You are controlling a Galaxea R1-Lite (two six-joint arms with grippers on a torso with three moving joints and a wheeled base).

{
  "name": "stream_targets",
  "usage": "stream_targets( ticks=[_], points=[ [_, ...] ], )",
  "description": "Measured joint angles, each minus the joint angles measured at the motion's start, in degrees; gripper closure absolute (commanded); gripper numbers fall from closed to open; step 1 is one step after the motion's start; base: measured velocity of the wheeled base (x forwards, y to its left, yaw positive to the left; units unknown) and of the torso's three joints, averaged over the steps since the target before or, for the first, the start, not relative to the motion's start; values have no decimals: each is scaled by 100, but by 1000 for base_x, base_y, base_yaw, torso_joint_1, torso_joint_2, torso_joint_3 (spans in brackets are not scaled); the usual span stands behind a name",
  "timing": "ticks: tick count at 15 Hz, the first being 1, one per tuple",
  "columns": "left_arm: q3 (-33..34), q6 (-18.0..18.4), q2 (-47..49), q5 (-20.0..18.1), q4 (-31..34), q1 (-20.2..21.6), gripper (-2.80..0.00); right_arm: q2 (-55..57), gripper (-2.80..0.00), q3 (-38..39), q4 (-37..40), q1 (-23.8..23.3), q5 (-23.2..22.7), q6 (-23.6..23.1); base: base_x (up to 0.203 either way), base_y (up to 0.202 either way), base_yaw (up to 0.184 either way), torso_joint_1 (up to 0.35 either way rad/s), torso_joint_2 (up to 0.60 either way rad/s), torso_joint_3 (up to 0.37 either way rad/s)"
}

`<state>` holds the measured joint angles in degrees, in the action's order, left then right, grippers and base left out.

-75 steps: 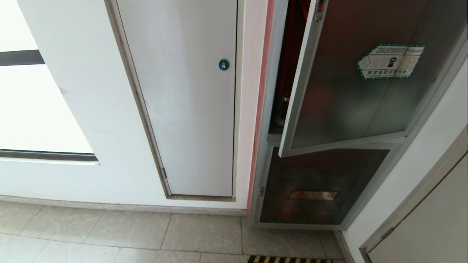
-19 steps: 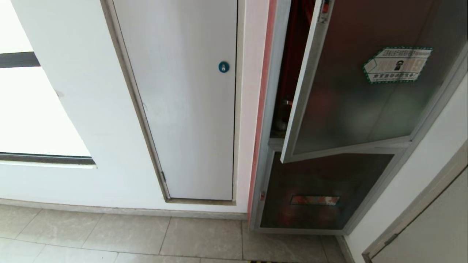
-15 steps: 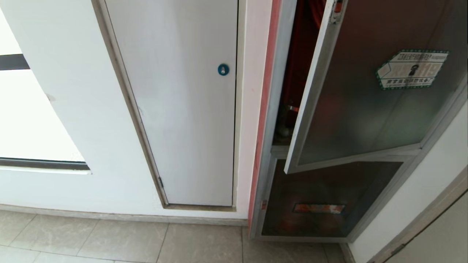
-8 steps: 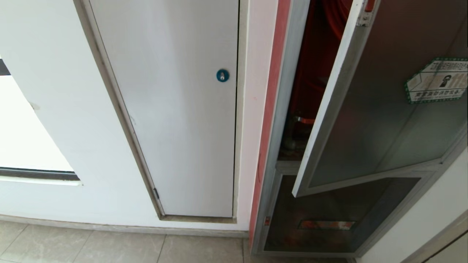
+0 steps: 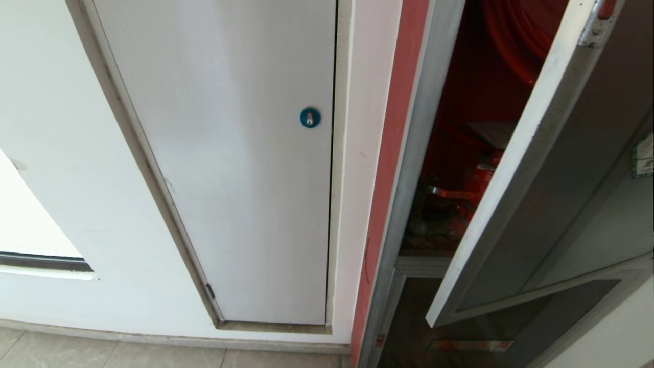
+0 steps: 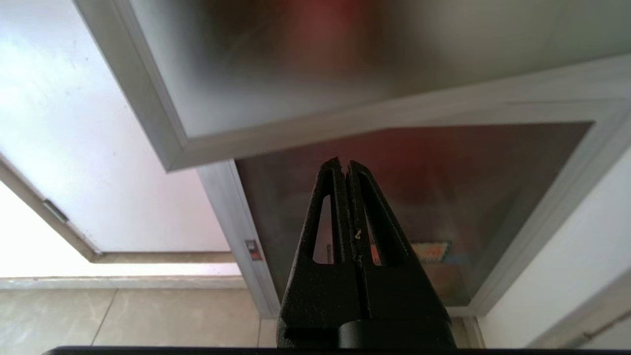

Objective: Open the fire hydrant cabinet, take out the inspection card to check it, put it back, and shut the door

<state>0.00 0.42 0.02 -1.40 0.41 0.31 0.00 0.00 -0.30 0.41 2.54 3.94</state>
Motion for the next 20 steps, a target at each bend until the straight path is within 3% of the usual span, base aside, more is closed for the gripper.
stream_targets(
  ticks=[11, 20],
  points=[
    [0, -15, 0, 2, -1, -1, 0, 0, 0, 0, -2, 0, 2, 13, 186, 0, 0, 4, 5, 3],
    [0, -16, 0, 2, -6, 2, 0, 1, 0, -10, 4, 0, -6, 30, 0, 0, 0, 0, 0, 0]
  ],
)
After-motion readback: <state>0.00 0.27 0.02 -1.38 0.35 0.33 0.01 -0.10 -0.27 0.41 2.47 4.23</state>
